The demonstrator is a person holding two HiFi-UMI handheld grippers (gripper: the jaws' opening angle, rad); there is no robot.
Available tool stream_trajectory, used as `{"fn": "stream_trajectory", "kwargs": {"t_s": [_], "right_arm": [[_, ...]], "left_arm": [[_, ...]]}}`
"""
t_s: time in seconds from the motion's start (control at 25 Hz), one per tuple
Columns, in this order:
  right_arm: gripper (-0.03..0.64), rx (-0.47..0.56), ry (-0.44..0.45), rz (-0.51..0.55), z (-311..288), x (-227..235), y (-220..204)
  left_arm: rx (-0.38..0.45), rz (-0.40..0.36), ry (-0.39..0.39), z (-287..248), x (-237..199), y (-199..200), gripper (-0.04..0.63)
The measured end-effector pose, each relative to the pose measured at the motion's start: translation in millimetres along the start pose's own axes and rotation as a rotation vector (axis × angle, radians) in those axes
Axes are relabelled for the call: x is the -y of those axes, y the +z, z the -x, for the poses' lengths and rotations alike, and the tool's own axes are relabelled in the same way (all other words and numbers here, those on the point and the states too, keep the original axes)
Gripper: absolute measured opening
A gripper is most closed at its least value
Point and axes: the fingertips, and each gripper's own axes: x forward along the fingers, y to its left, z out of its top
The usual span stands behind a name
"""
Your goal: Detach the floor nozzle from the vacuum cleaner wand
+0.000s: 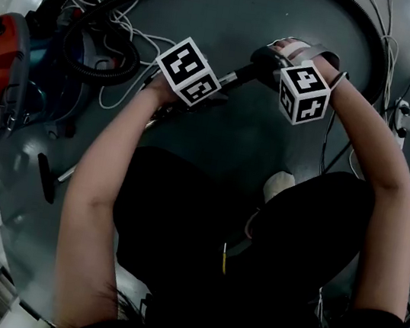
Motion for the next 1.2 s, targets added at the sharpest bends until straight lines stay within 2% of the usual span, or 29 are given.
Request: {"fn": "stream_trajectory", "kwargs": {"t_s": [0.24,0.72,0.84,0.96,1.04,1.2], "right_arm": [[0.158,0.000,0.000,0.110,2,-3,14],[0.152,0.041,-0.002,0.088,3,-5,29],[0.150,0.037,-0.035,0.096,4,-2,28],[0.147,0.029,-0.067,0.137,3,-5,28],[0.147,0.036,-0.056,0.115,3,-7,26],[0.149,0.051,0.012,0.020,8,-3,20]], "left_arm": [[-0.015,-0.012,0.011,-2,1,-2,0.158],[-0.010,-0.030,0.038,-2,1,-2,0.158],[-0.013,-0.012,0.053,-1,-3,-1,0.158],[-0.030,0.022,0.013,-4,-1,-5,0.163],[-0.034,0.021,0.000,-5,1,-6,0.162],[-0.010,-0.012,0.053,0,-1,1,0.158]]}}
